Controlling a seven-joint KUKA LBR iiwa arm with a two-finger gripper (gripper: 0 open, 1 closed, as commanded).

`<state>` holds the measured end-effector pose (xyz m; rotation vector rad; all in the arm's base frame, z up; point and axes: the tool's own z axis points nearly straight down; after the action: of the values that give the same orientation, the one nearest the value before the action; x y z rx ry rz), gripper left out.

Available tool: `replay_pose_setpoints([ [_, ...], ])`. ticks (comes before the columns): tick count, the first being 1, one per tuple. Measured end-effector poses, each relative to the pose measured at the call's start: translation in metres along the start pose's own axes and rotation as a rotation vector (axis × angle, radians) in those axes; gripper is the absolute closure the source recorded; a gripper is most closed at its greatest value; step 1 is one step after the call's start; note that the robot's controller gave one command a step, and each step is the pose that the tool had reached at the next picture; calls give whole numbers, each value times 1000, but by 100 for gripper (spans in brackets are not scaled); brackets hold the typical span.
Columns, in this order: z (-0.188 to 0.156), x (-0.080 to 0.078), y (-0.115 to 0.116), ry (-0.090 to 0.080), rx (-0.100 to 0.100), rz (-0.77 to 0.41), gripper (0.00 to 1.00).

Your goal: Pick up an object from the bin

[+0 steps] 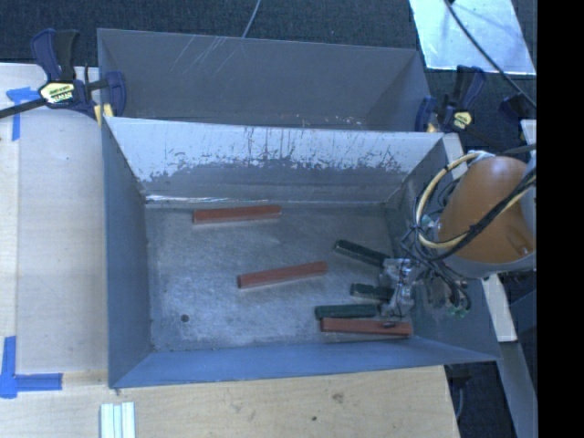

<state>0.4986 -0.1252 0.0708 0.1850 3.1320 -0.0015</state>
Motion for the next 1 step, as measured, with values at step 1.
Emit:
replay_pose_setpoints([
  [1,-2,0,0,1,0,-1,100],
])
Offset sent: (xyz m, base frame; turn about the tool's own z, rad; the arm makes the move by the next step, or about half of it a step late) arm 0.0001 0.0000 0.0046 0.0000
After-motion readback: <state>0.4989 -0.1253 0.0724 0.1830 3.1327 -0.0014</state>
